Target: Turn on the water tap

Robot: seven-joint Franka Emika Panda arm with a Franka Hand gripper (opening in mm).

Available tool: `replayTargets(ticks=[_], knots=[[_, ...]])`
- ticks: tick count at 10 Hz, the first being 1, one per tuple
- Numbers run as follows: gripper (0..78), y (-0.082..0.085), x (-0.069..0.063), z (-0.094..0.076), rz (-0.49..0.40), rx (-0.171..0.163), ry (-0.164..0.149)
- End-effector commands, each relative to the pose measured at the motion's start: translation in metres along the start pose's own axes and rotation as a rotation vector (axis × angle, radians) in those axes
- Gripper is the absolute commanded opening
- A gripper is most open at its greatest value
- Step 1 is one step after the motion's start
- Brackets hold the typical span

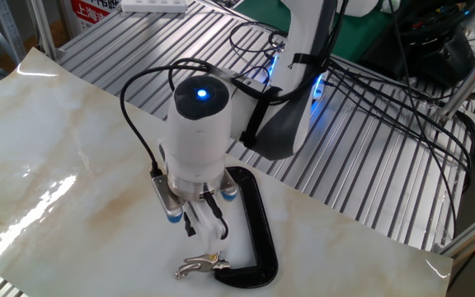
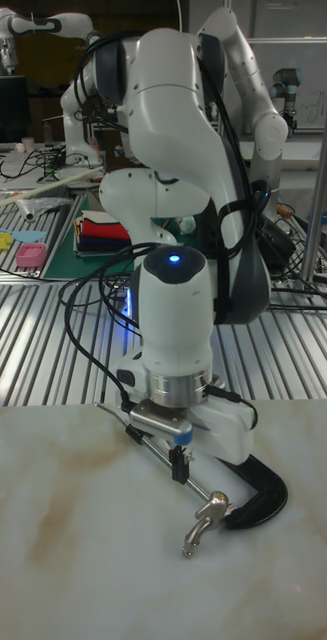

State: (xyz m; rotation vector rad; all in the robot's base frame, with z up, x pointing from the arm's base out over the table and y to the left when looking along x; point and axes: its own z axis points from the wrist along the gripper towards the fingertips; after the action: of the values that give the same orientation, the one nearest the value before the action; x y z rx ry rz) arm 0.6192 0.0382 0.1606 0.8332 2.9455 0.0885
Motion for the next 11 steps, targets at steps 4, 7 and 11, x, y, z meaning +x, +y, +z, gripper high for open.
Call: replayTargets(ticks=[4,7,11], knots=[[0.0,0.007,-0.002,0.010,0.020,0.014,-0.002],[0.0,0.012,-0.002,0.017,0.022,0.013,-0.003],[0.0,0.021,-0.005,0.031,0.033,0.022,-0.011]])
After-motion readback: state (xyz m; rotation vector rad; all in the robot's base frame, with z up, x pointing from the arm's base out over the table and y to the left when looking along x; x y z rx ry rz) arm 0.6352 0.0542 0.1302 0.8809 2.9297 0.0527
